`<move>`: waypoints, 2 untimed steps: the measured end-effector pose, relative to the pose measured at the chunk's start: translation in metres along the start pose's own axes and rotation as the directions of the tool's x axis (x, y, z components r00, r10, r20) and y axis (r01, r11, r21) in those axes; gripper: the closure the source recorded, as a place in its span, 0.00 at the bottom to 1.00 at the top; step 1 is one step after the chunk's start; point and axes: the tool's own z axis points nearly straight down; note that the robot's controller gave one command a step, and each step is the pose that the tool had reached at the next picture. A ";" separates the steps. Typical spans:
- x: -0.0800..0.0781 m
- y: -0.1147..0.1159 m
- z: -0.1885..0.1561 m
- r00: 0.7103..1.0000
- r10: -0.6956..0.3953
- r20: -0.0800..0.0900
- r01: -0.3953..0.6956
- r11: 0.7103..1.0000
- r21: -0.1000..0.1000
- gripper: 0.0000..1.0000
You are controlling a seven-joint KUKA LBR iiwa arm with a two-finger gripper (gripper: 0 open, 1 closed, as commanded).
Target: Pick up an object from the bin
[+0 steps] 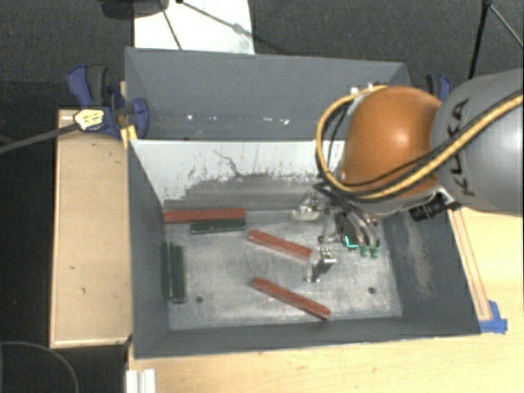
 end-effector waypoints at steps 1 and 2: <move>-0.002 0.000 -0.004 1.000 0.002 0.008 -0.002 1.000 -0.001 0.00; -0.016 -0.005 0.045 1.000 0.007 0.016 -0.007 1.000 -0.002 0.00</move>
Offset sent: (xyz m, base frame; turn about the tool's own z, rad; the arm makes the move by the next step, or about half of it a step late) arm 0.0330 -0.0144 -0.1309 0.0047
